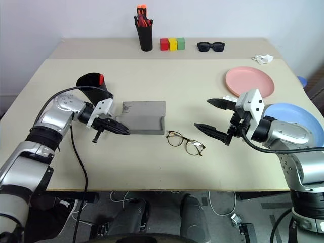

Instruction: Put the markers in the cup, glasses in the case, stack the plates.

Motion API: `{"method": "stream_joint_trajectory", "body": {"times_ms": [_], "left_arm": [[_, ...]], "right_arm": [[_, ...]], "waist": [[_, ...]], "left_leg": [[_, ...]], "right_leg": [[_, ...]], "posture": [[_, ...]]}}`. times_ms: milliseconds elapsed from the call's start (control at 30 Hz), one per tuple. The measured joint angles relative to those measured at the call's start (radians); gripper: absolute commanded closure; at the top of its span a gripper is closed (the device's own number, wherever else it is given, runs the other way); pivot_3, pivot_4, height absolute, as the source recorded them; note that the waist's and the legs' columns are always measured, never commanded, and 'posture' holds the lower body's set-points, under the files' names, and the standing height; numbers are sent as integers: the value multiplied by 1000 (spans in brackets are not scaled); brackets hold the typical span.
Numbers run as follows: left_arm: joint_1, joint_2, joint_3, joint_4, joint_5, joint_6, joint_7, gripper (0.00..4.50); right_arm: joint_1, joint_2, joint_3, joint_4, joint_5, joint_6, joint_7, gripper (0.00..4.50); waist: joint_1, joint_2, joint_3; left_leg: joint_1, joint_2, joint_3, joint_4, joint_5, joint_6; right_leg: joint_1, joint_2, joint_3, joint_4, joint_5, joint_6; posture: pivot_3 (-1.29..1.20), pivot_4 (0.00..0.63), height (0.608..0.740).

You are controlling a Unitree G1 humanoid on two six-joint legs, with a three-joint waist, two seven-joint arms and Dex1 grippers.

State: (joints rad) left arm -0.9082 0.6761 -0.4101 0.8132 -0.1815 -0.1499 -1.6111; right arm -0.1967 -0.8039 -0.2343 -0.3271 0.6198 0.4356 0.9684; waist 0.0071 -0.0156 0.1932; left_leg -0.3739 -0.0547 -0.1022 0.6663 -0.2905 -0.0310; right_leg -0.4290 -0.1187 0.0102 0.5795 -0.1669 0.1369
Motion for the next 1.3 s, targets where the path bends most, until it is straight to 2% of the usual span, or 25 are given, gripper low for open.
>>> {"method": "stream_joint_trajectory", "body": {"times_ms": [267, 367, 600, 700, 833, 933, 1067, 1167, 1300], "left_arm": [[-58, 20, -80, 101, -21, -121, 0, 4458], [-83, 1, -85, 153, -29, -124, 0, 3611], [-108, -12, -82, 206, -25, -189, 0, 127], [-107, -7, -77, 192, -35, -188, 0, 50], [-62, 27, 19, 4, -188, -66, 0, 50], [62, 84, 162, -256, -329, 168, 11, 50], [284, 131, 282, -558, -448, 392, 98, 50], [397, 147, 398, -696, -545, 539, 189, 50], [463, 178, 515, -788, -594, 605, 235, 50]], "right_arm": [[4, 0, -1, -2, -7, 0, 1, 0], [5, 0, -2, -3, -7, 0, 1, 0], [5, 0, -2, -3, -8, 0, 1, 0], [5, 0, -1, -3, -13, -1, 4, 0], [10, -35, 48, -9, -35, 36, 12, 0], [19, -86, 137, -18, -82, 129, -1, 0], [-52, -77, 185, -14, -81, 291, -70, 0], [-152, -57, 237, -80, -93, 374, -141, 0], [-198, -2, 328, -137, -106, 433, -194, 0]], "waist": [[3, 0, 0], [4, 0, 0], [0, 0, 0], [0, 0, 0], [-3, 0, 0], [-18, 0, 0], [-32, 2, 0], [-26, 1, 0], [-13, 1, 0]], "left_leg": [[0, 0, 0, 0, 0, 0], [0, 0, 0, 0, 0, 0], [0, 0, 0, 0, 0, 0], [0, 0, 0, 0, 0, 0], [0, 0, 0, 0, 0, 0], [0, 0, -1, 0, -1, 2], [1, 1, 3, 0, -2, 3], [0, 2, 2, 0, -2, 3], [0, 0, 3, 0, -2, 3]], "right_leg": [[0, 0, 0, 0, 0, 0], [0, 0, 0, 0, 0, 0], [0, 0, 0, 0, 0, 0], [0, 0, 0, 0, 0, 0], [0, 0, 0, 0, 0, 0], [0, 0, 0, 2, 0, 0], [-4, 0, 4, 4, 0, 0], [-5, 2, 4, 5, 0, 0], [-4, 0, 4, 4, -1, -1]], "posture": [[0, 150, 740], [0, 150, 740], [0, 150, 740], [0, 150, 740], [0, 150, 740], [0, 150, 740], [0, 150, 740], [0, 150, 740], [0, 150, 740]]}}
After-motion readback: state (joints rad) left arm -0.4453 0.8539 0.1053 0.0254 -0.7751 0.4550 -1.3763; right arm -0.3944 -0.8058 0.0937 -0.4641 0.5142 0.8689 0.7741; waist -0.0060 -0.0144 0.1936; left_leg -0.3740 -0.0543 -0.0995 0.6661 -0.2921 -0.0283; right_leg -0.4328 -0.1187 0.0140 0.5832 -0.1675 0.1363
